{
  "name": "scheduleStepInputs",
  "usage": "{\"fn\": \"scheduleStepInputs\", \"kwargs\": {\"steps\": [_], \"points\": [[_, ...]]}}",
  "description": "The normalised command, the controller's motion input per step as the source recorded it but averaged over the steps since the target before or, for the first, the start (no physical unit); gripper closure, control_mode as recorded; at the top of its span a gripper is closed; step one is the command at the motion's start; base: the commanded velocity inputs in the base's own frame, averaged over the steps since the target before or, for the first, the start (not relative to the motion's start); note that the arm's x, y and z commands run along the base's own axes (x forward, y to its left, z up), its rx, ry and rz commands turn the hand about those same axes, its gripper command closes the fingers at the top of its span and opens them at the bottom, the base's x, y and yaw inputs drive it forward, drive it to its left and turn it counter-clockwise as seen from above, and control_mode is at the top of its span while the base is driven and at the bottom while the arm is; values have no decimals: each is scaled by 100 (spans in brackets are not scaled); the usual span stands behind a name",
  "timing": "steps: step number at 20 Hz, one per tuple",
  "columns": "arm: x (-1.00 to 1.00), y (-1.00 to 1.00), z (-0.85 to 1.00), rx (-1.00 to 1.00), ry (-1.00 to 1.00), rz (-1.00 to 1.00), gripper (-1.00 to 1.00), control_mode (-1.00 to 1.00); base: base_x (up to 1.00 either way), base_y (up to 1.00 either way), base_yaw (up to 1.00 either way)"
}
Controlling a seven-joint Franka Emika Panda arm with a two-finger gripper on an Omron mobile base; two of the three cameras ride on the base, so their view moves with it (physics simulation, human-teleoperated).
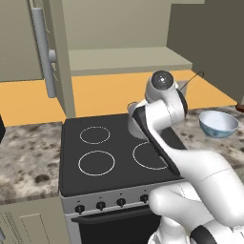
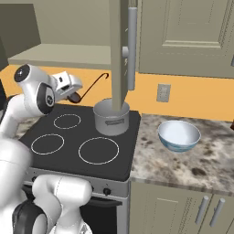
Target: Open the cabinet and move the ladle to the pot. Then close the cabinet.
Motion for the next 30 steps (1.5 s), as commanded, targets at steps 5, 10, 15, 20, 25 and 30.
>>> {"fn": "scheduleStepInputs", "kwargs": {"steps": [5, 10, 15, 20, 25, 30], "points": [[40, -14, -21, 0, 7, 0, 100, -100, 0, 0, 0], [51, 0, -20, -1, 7, 0, 100, -100, 0, 0, 0], [50, -3, -13, 0, 10, 0, 100, -100, 0, 0, 0], [44, -4, -24, 0, 8, 0, 100, -100, 0, 0, 0], [33, -4, -42, -1, 1, 0, 100, -100, 0, 0, 0], [25, -11, -27, 0, 0, 0, 100, -100, 0, 0, 0]]}}
